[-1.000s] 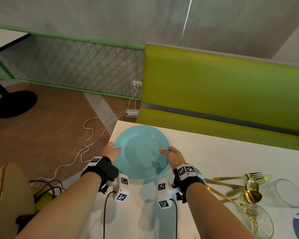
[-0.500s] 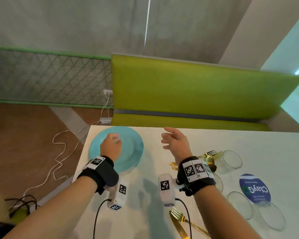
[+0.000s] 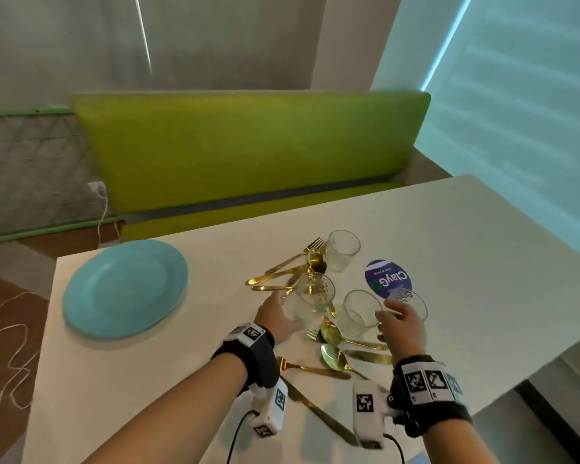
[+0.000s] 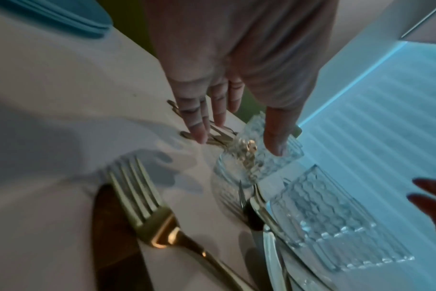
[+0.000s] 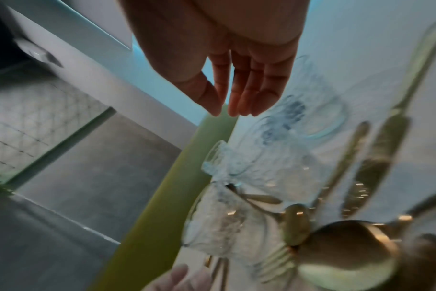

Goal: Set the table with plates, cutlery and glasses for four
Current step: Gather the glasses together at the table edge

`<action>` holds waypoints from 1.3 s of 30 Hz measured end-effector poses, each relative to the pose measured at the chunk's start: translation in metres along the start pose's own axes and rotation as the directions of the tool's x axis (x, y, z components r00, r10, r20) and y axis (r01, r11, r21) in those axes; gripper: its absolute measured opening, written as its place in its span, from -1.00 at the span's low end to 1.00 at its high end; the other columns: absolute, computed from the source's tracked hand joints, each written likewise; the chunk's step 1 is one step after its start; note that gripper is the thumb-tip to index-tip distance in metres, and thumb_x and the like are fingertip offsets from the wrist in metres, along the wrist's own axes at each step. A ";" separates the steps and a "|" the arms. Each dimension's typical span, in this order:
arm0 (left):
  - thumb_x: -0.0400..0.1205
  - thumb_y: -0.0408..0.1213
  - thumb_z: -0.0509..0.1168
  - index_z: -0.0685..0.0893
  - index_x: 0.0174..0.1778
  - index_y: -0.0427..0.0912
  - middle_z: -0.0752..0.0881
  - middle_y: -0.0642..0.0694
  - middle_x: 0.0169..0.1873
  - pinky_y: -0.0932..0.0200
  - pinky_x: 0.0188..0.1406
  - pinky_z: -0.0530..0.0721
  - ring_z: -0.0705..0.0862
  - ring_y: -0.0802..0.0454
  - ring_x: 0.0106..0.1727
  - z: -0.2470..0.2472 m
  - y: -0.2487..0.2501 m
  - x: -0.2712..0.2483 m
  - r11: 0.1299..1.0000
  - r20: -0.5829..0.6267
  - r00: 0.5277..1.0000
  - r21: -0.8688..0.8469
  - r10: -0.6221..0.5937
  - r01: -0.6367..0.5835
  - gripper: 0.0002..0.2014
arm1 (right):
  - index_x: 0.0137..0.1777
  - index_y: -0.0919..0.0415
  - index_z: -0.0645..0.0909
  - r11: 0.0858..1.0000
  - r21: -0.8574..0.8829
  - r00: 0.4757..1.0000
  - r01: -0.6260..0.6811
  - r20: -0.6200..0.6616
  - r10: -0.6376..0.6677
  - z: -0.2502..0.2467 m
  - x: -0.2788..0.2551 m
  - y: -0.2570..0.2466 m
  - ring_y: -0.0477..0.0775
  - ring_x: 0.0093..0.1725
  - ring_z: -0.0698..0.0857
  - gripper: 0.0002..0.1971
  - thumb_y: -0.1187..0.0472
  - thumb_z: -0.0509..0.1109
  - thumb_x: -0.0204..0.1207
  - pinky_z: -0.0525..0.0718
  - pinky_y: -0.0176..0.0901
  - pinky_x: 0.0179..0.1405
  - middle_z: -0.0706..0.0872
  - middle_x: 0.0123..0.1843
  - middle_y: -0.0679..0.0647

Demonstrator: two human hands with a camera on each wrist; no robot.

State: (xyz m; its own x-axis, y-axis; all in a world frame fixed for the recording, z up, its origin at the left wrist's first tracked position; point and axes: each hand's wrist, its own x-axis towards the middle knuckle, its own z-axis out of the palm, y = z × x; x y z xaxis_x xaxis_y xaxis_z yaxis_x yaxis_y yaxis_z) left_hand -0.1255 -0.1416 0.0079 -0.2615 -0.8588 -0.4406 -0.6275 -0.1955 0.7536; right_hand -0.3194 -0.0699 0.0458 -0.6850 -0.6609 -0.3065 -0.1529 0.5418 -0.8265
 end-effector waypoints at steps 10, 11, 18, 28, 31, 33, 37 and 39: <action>0.34 -0.28 0.58 0.29 0.54 -0.16 0.48 -0.14 0.48 0.17 0.38 0.41 0.43 -0.12 0.50 0.029 0.019 0.027 0.998 -0.095 0.995 -0.065 0.004 -0.011 -0.13 | 0.52 0.22 0.32 0.979 -0.185 0.990 -0.083 0.096 0.102 0.016 0.010 0.052 0.17 0.33 0.59 -0.23 0.25 0.57 0.32 0.56 0.02 0.35 0.57 0.39 0.20; 0.35 -0.29 0.57 0.29 0.55 -0.16 0.48 -0.14 0.47 0.18 0.37 0.41 0.44 -0.11 0.49 0.030 0.021 0.028 0.997 -0.107 0.994 -0.076 0.010 -0.018 -0.13 | 0.53 0.21 0.30 0.977 -0.194 0.989 -0.086 0.106 0.108 0.019 0.013 0.052 0.16 0.35 0.57 -0.19 0.22 0.60 0.30 0.56 0.00 0.35 0.56 0.40 0.19; 0.30 -0.22 0.60 0.38 0.48 -0.11 0.58 -0.10 0.39 0.30 0.19 0.39 0.52 -0.07 0.42 0.039 0.018 0.040 0.996 -0.142 0.990 -0.078 0.025 -0.036 -0.17 | 0.50 0.17 0.30 0.982 -0.178 0.991 -0.060 0.106 0.080 0.035 0.033 0.057 0.22 0.39 0.55 -0.10 0.16 0.67 0.17 0.56 0.07 0.37 0.56 0.42 0.19; 0.32 -0.14 0.60 0.42 0.43 -0.07 0.59 0.06 0.28 0.27 0.17 0.48 0.55 0.05 0.29 0.010 0.008 0.035 0.975 -0.183 0.982 -0.202 0.051 -0.088 -0.23 | 0.46 0.12 0.34 0.982 -0.190 0.992 0.006 0.127 0.019 0.045 0.043 0.053 0.18 0.31 0.59 -0.19 0.17 0.65 0.23 0.65 -0.32 -0.16 0.57 0.39 0.12; 0.32 -0.22 0.60 0.46 0.34 -0.05 0.57 0.10 0.16 0.28 0.11 0.46 0.52 0.12 0.19 -0.014 0.003 0.021 0.946 -0.238 0.970 -0.300 0.047 -0.119 -0.31 | 0.41 0.05 0.37 0.981 -0.174 0.990 0.088 0.127 -0.066 0.044 0.035 0.040 0.20 0.29 0.60 -0.15 0.10 0.70 0.12 0.70 0.13 0.16 0.60 0.35 0.11; 0.32 -0.28 0.60 0.48 0.29 -0.04 0.59 0.07 0.14 0.34 0.03 0.49 0.54 0.09 0.19 -0.034 -0.006 0.009 0.923 -0.293 0.956 -0.358 0.034 -0.142 -0.35 | 0.37 0.08 0.41 0.973 -0.162 0.980 0.166 0.137 -0.145 0.046 0.030 0.025 0.17 0.26 0.61 -0.18 0.11 0.71 0.11 0.66 0.09 0.20 0.62 0.29 0.09; 0.32 -0.36 0.59 0.50 0.31 -0.15 0.62 -0.02 0.11 0.23 0.12 0.48 0.58 0.01 0.19 -0.075 -0.037 -0.019 0.885 -0.420 0.907 -0.437 -0.040 -0.163 -0.36 | 0.32 0.13 0.47 0.941 -0.075 0.928 0.330 0.212 -0.308 0.061 0.003 -0.016 0.04 0.08 0.62 -0.27 0.18 0.70 0.14 0.60 -0.14 0.09 0.62 0.10 0.00; 0.31 -0.40 0.60 0.51 0.31 -0.24 0.63 -0.09 0.11 0.15 0.19 0.48 0.60 -0.03 0.17 -0.093 -0.057 -0.035 0.872 -0.487 0.868 -0.463 -0.100 -0.160 -0.35 | 0.32 0.15 0.49 0.924 -0.030 0.899 0.381 0.247 -0.362 0.078 -0.012 -0.029 0.00 0.07 0.61 -0.26 0.19 0.71 0.13 0.59 -0.14 0.12 0.64 0.10 -0.02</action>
State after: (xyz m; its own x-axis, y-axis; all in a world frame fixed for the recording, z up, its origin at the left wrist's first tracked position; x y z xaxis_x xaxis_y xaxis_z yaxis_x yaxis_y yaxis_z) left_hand -0.0125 -0.1447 0.0253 0.1930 -0.9562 -0.2201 -0.1654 -0.2528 0.9533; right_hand -0.2514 -0.1185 0.0360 -0.3840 -0.9187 -0.0928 -0.4239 0.2646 -0.8662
